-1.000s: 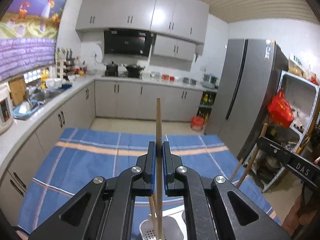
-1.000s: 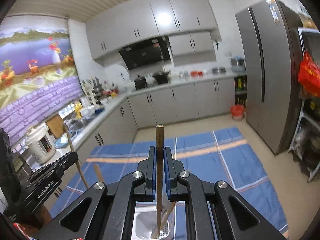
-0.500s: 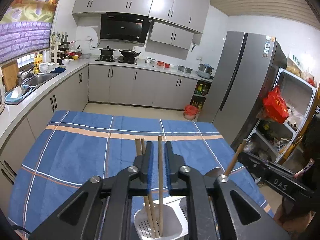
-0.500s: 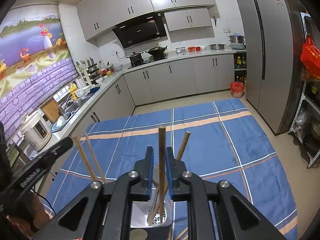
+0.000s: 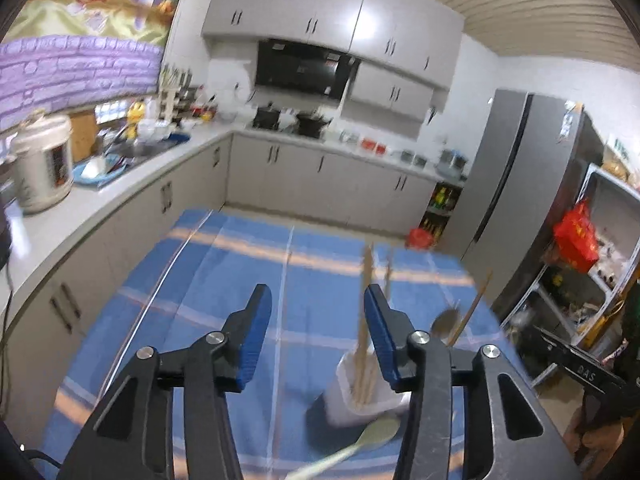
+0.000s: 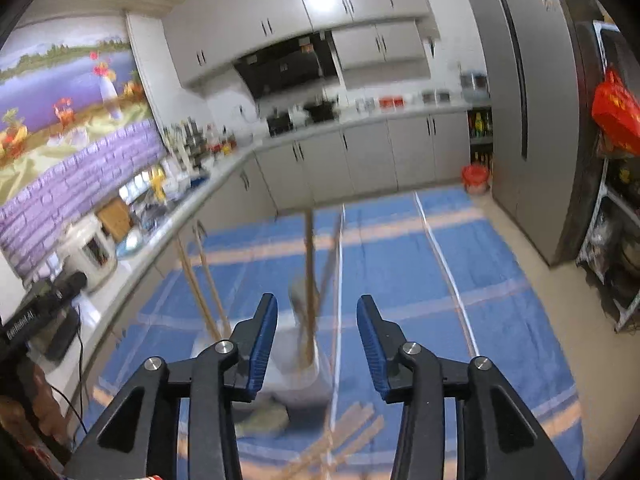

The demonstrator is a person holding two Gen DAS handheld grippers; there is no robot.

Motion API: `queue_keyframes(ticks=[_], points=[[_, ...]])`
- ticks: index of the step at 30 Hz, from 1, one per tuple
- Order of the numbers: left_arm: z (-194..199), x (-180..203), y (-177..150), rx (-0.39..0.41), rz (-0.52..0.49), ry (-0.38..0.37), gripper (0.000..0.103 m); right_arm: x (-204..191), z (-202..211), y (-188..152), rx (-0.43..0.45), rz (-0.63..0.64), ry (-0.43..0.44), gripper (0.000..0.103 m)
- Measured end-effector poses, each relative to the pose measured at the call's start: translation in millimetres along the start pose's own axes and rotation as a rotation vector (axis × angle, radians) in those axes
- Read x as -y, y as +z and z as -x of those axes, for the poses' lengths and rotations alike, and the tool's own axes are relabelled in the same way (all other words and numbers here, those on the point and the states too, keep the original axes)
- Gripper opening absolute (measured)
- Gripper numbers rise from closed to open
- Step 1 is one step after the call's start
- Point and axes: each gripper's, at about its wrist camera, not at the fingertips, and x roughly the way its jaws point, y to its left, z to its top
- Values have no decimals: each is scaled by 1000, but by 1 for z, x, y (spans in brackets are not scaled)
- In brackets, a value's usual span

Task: Organize utensils
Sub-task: 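Move both open grippers back toward the remaining chopsticks and green spoon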

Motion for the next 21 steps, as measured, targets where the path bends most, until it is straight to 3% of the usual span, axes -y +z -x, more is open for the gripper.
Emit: queue_keyframes(ticks=[5, 8, 14, 21], points=[[-18, -9, -63, -203, -78, 25, 47, 20, -32, -82, -261, -45, 30, 45], [-36, -4, -94, -305, -165, -5, 47, 28, -46, -113, -344, -93, 54, 45], [-81, 20, -143, -446, -328, -51, 47, 35, -58, -131, -386, -111, 38, 45], [-104, 33, -158, -470, -421, -53, 47, 28, -74, -127, -417, -87, -11, 44]])
